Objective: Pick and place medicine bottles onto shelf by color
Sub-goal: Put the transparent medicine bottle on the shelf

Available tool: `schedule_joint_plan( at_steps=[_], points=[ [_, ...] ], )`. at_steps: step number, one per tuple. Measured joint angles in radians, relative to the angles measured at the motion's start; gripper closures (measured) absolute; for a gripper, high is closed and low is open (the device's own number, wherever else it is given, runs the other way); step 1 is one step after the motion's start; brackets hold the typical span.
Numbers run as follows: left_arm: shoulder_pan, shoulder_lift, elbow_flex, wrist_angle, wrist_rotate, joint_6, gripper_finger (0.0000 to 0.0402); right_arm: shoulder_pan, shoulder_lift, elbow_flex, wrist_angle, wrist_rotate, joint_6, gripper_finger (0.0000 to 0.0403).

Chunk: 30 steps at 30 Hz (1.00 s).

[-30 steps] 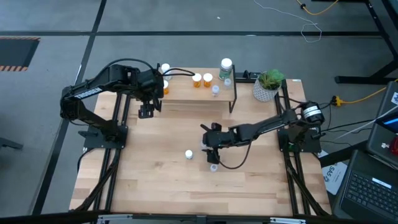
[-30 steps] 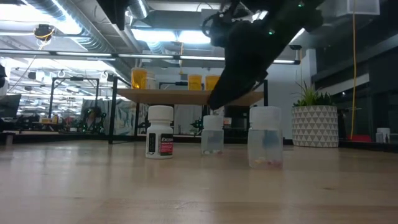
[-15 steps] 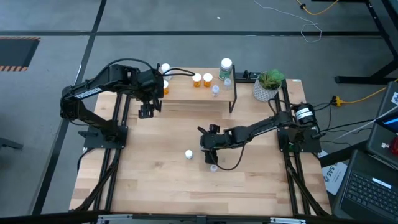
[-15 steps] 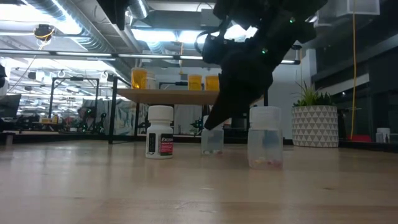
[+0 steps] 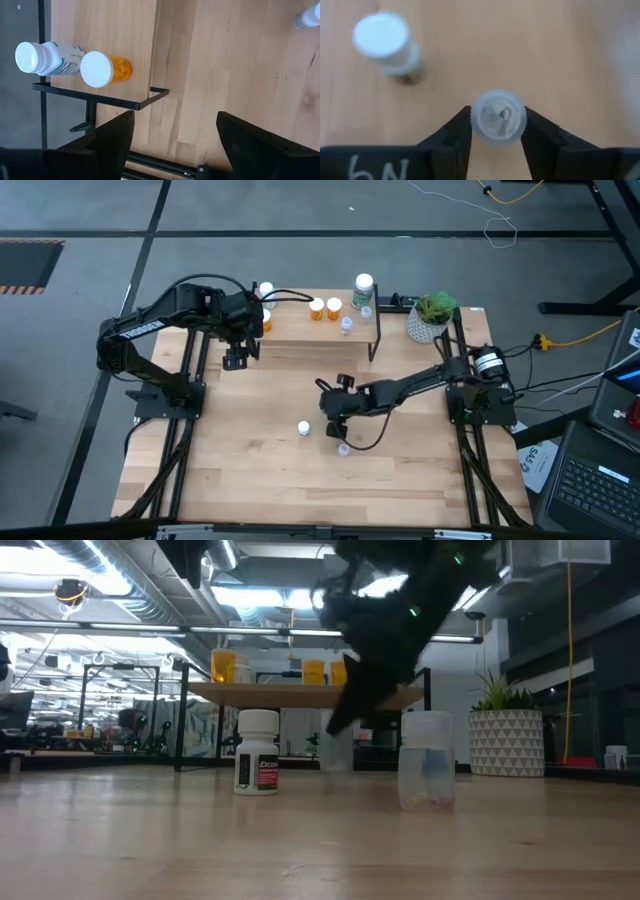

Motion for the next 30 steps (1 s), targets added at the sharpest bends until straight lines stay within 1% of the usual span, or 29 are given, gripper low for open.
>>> schedule_joint_plan(
  at_steps=[5, 9, 12, 13, 15, 18, 20, 23, 26, 30],
  points=[
    [0.0, 0.0, 0.0, 0.0, 0.0, 0.0, 0.0123, -0.023, 0.0, 0.198, -0.236, 0.133, -0.092, 0.0264],
    [0.0, 0.0, 0.0, 0.0, 0.0, 0.0, 0.0123, -0.068, 0.0, 0.377, -0.404, 0.243, -0.151, 0.0264],
    [0.0, 0.0, 0.0, 0.0, 0.0, 0.0, 0.0123, -0.117, -0.002, 0.487, -0.455, 0.261, -0.18, 0.0264],
    [0.0, 0.0, 0.0, 0.0, 0.0, 0.0, 0.0123, -0.136, -0.002, 0.519, -0.467, 0.255, -0.182, 0.0264],
    [0.0, 0.0, 0.0, 0.0, 0.0, 0.0, 0.0123, -0.181, -0.002, 0.565, -0.477, 0.202, -0.182, 0.0264],
    [0.0, 0.0, 0.0, 0.0, 0.0, 0.001, 0.0123, -0.263, -0.003, 0.584, -0.476, 0.058, -0.16, 0.0264],
    [0.0, 0.0, 0.0, 0.0, 0.0, 0.0, 0.0123, -0.316, -0.002, 0.576, -0.475, -0.008, -0.137, 0.0264],
    [0.0, 0.0, 0.0, 0.0, 0.0, 0.001, 0.0123, -0.381, -0.002, 0.537, -0.465, -0.015, -0.124, 0.0264],
    [0.0, 0.0, 0.0, 0.0, 0.0, 0.005, 0.0123, -0.423, 0.0, 0.527, -0.456, -0.025, -0.129, 0.0264],
    [0.0, 0.0, 0.0, 0.0, 0.0, 0.008, 0.0123, -0.464, -0.002, 0.528, -0.448, -0.114, -0.124, 0.0264]
  ],
)
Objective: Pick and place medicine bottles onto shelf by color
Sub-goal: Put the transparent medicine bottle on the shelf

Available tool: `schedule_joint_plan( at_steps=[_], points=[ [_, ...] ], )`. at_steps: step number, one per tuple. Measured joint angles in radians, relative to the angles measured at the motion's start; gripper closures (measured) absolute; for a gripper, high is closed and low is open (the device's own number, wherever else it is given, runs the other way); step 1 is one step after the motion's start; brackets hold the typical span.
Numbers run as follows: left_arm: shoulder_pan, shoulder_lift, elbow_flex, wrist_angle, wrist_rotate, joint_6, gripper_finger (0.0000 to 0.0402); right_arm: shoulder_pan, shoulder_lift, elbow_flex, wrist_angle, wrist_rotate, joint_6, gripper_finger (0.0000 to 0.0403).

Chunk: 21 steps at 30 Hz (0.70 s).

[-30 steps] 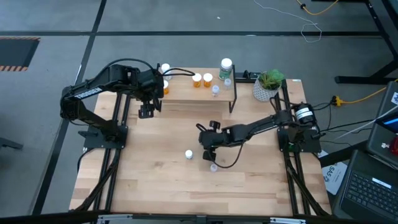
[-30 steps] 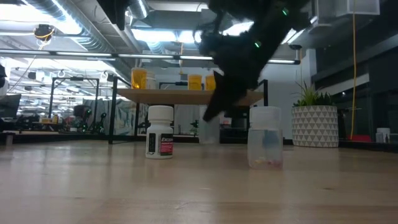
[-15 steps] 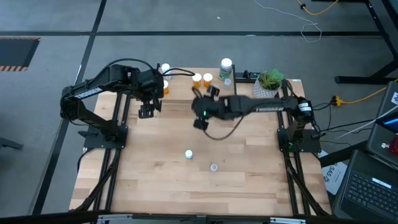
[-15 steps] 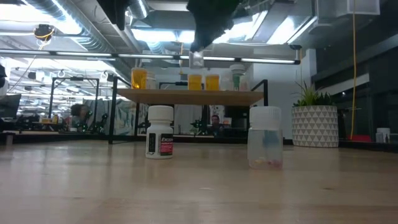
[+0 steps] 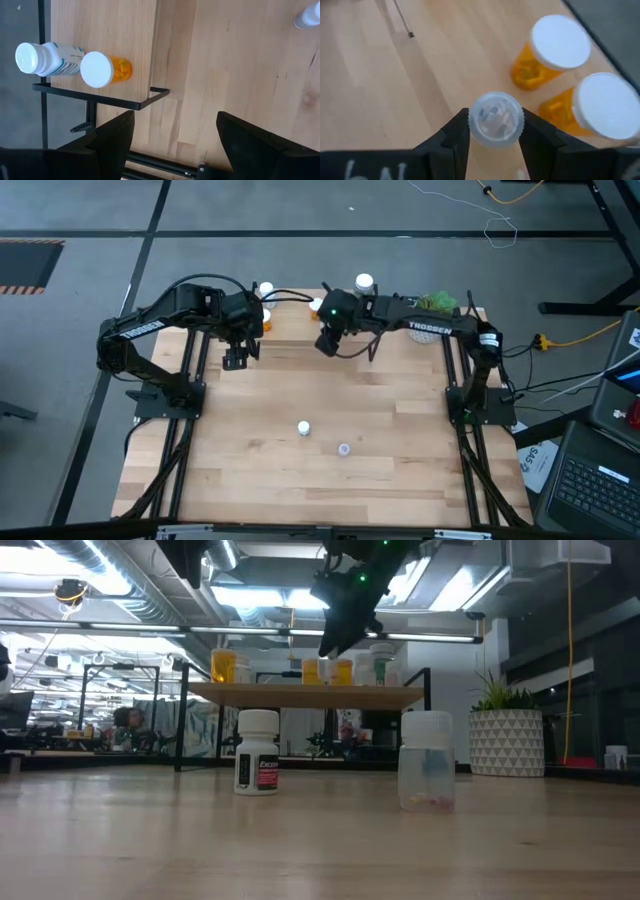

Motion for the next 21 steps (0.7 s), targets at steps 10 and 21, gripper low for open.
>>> schedule_joint_plan(
  at_steps=[10, 21],
  points=[
    [0.0, 0.0, 0.0, 0.0, 0.0, 0.0, 0.0123, -0.026, 0.0, 0.0, 0.014, -0.011, -0.001, 0.0126],
    [0.0, 0.0, 0.0, 0.0, 0.0, -0.002, 0.0123, 0.01, 0.001, 0.201, -0.136, -0.006, 0.032, 0.0074]
  ],
)
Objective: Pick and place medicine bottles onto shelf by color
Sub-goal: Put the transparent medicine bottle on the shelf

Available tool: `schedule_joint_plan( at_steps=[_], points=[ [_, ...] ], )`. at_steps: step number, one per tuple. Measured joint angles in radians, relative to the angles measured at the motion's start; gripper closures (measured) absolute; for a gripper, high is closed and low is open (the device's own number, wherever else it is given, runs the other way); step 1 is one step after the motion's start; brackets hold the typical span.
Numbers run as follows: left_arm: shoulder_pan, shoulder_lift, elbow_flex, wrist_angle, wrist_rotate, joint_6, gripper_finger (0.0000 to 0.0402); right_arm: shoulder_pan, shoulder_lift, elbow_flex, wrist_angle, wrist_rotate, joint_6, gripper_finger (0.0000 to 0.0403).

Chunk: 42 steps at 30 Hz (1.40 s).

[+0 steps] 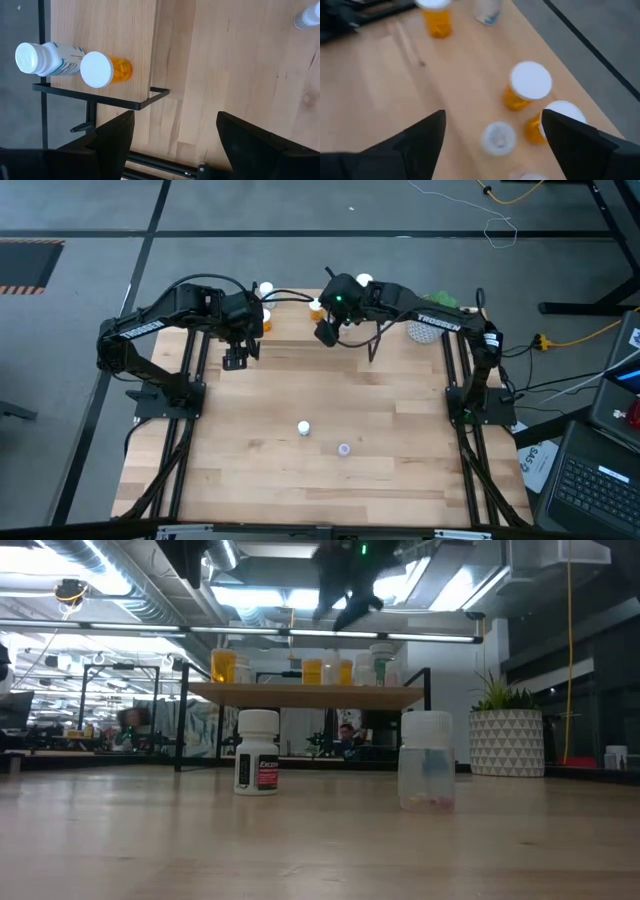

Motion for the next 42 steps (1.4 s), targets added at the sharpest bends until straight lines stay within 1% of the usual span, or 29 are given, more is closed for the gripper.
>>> schedule_joint_plan(
  at_steps=[4, 7, 10, 13, 16, 18, 21, 24, 28, 30, 35, 39, 42],
  points=[
    [0.0, 0.0, 0.0, 0.0, 0.0, -0.004, 0.0123, 0.078, -0.001, 0.124, -0.205, -0.008, 0.044, 0.0082],
    [0.0, 0.0, 0.0, 0.0, 0.0, -0.006, 0.0123, 0.151, -0.001, 0.177, -0.381, -0.056, 0.085, 0.0083],
    [0.0, 0.0, 0.0, 0.0, 0.0, -0.006, 0.0123, 0.235, -0.001, 0.187, -0.515, -0.113, 0.156, 0.0083],
    [0.0, 0.0, 0.0, 0.0, 0.0, -0.006, 0.0123, 0.335, -0.002, 0.149, -0.532, -0.116, 0.225, 0.0083],
    [0.0, 0.0, 0.0, 0.0, 0.0, -0.006, 0.0123, 0.445, -0.001, 0.073, -0.488, -0.115, 0.243, 0.0083],
    [0.0, 0.0, 0.0, 0.0, 0.0, -0.007, 0.0123, 0.52, -0.001, 0.004, -0.427, -0.098, 0.23, 0.0083],
    [0.0, 0.0, 0.0, 0.0, 0.0, -0.007, 0.0123, 0.614, -0.001, -0.126, -0.286, -0.043, 0.223, 0.0083],
    [0.0, 0.0, 0.0, 0.0, 0.0, -0.007, 0.0123, 0.674, -0.001, -0.269, -0.087, -0.005, 0.226, 0.0083],
    [0.0, 0.0, 0.0, 0.0, 0.0, -0.007, 0.0123, 0.708, 0.0, -0.421, 0.097, -0.004, 0.255, 0.0083],
    [0.0, 0.0, 0.0, 0.0, 0.0, -0.006, 0.0123, 0.71, 0.0, -0.471, 0.136, -0.004, 0.277, 0.0083],
    [0.0, 0.0, 0.0, 0.0, 0.0, -0.006, 0.0123, 0.708, 0.0, -0.566, 0.217, -0.007, 0.317, 0.0083],
    [0.0, 0.0, 0.0, 0.0, 0.0, -0.006, 0.0123, 0.706, 0.0, -0.627, 0.321, -0.055, 0.334, 0.0083],
    [0.0, 0.0, 0.0, 0.0, 0.0, -0.006, 0.0123, 0.707, 0.0, -0.648, 0.348, -0.058, 0.334, 0.0083]
  ],
)
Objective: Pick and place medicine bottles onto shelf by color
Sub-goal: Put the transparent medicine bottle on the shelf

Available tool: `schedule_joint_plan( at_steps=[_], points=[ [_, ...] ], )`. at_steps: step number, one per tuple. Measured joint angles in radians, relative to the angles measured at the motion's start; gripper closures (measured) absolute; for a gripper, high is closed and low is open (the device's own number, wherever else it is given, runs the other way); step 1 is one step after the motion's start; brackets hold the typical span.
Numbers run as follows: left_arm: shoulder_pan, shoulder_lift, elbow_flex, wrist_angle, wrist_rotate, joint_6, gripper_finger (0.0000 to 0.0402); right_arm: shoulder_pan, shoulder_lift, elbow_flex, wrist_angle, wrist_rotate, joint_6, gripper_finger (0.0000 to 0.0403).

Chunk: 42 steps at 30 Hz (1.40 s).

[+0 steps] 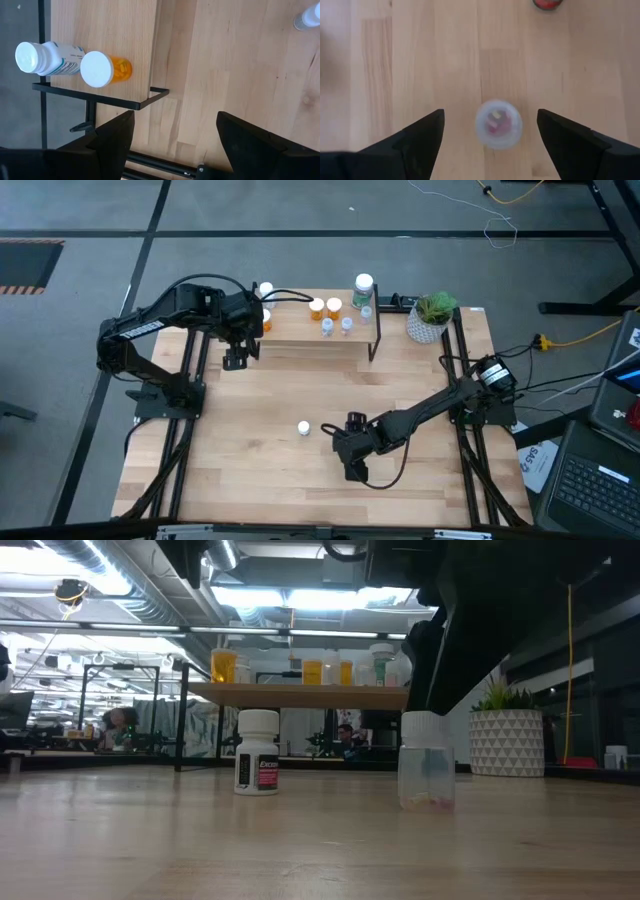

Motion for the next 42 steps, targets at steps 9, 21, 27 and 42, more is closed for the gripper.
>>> schedule_joint_plan(
  at_steps=[9, 21, 27, 42],
  points=[
    [0.0, 0.0, 0.0, 0.0, 0.0, -0.019, 0.0123, -0.002, 0.0, -0.034, 0.024, 0.058, 0.003, 0.0083],
    [0.0, 0.0, 0.0, 0.0, 0.0, -0.022, 0.0123, -0.004, 0.0, -0.036, 0.033, 0.101, 0.005, 0.0185],
    [0.0, 0.0, 0.0, 0.0, 0.0, -0.022, 0.0123, -0.017, 0.0, -0.034, 0.033, 0.1, 0.007, 0.027],
    [0.0, 0.0, 0.0, 0.001, 0.0, -0.017, 0.0123, -0.166, 0.001, 0.164, -0.151, 0.152, -0.056, 0.027]
  ],
)
